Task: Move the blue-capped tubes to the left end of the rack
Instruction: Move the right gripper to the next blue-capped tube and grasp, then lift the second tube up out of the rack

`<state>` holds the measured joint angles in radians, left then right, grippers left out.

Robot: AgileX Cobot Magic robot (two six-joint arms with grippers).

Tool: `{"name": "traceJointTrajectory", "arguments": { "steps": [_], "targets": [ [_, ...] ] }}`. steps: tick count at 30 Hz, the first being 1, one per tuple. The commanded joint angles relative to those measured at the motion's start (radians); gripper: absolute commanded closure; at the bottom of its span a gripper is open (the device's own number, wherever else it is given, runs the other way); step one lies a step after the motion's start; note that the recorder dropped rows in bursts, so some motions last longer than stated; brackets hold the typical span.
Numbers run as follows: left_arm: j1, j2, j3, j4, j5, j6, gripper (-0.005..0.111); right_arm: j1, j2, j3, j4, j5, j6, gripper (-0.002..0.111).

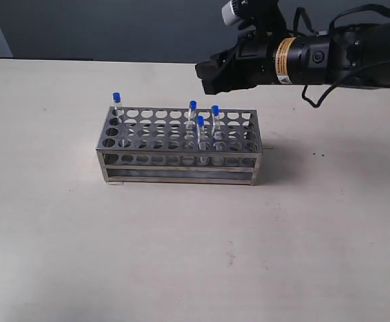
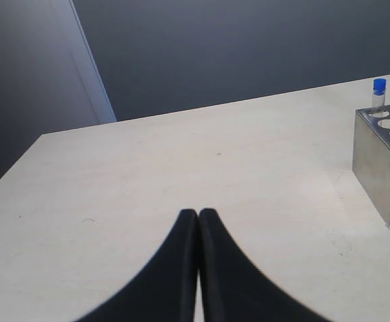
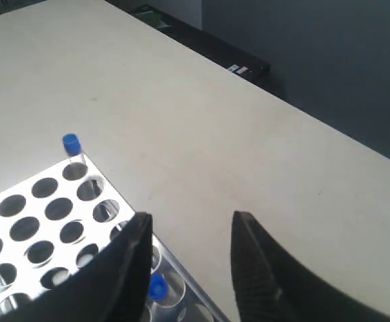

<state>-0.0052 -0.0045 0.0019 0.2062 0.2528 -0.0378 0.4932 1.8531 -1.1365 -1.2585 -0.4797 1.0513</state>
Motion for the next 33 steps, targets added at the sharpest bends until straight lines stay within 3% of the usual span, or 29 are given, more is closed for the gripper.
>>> {"name": "traceJointTrajectory", "arguments": {
  "steps": [1, 27, 29, 33],
  "targets": [
    [-0.006, 0.004, -0.002, -0.004, -0.013, -0.003, 0.106, -0.007, -0.011, 0.034, 0.109, 0.017, -0.114, 0.070],
    [-0.006, 0.004, -0.002, -0.004, -0.013, -0.003, 0.106, -0.007, 0.128, 0.079, 0.149, 0.030, -0.165, 0.071],
    [-0.006, 0.004, -0.002, -0.004, -0.013, -0.003, 0.106, -0.007, 0.128, 0.079, 0.154, 0.029, -0.165, 0.077],
    [-0.006, 0.004, -0.002, -0.004, -0.013, -0.003, 0.106, -0.007, 0.128, 0.079, 0.159, 0.027, -0.165, 0.108]
  ]
}}
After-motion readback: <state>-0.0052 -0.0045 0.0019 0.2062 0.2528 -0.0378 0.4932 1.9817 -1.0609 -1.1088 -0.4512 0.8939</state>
